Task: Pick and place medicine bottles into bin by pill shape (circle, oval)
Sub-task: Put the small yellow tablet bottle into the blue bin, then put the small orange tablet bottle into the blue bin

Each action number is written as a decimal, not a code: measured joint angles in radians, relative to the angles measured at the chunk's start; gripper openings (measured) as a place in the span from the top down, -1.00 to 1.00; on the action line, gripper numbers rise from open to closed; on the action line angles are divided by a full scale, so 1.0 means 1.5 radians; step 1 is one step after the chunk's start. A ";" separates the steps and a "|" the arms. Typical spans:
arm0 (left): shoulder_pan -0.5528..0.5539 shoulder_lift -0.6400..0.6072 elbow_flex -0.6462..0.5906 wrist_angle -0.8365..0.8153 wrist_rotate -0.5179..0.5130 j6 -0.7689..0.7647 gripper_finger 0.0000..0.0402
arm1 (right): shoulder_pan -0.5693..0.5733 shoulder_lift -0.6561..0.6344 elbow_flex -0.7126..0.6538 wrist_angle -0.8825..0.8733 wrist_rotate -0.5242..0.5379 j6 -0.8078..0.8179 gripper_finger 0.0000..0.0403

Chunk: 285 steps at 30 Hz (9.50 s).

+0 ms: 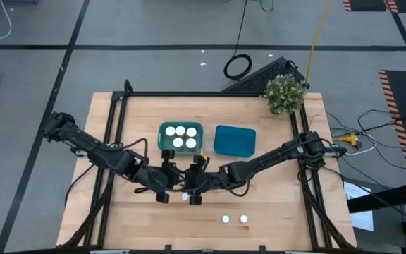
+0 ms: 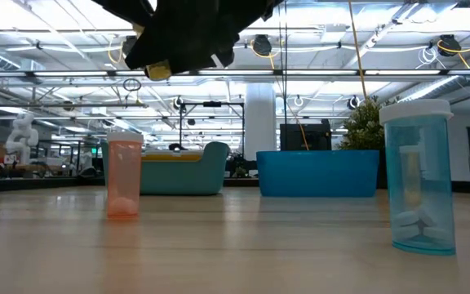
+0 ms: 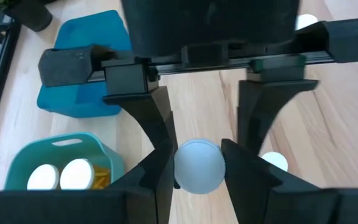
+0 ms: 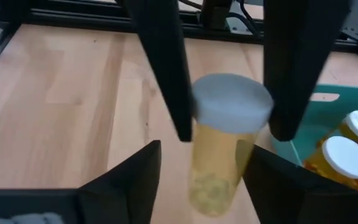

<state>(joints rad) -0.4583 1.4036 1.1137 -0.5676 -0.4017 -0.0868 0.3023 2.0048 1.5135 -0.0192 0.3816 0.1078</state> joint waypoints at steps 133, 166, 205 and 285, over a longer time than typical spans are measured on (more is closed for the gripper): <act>0.227 0.142 -0.158 0.654 0.122 0.079 0.50 | -0.097 -0.355 -0.225 -0.199 -0.091 0.042 0.03; 0.218 0.026 -0.157 0.453 0.072 0.010 -0.56 | -0.116 -0.372 -0.226 -0.253 -0.121 0.059 0.41; 0.156 -0.011 -0.158 0.367 0.051 -0.046 -0.36 | -0.381 -0.462 -0.461 -0.308 -0.170 0.060 0.40; 0.146 -0.011 -0.158 0.397 0.039 -0.067 -0.36 | 0.157 -0.590 -0.567 -0.267 -0.011 0.287 0.01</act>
<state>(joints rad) -0.2390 1.3876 0.8768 0.0277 -0.3425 -0.1866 0.5374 1.1198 0.6624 -0.4200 0.3647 0.5389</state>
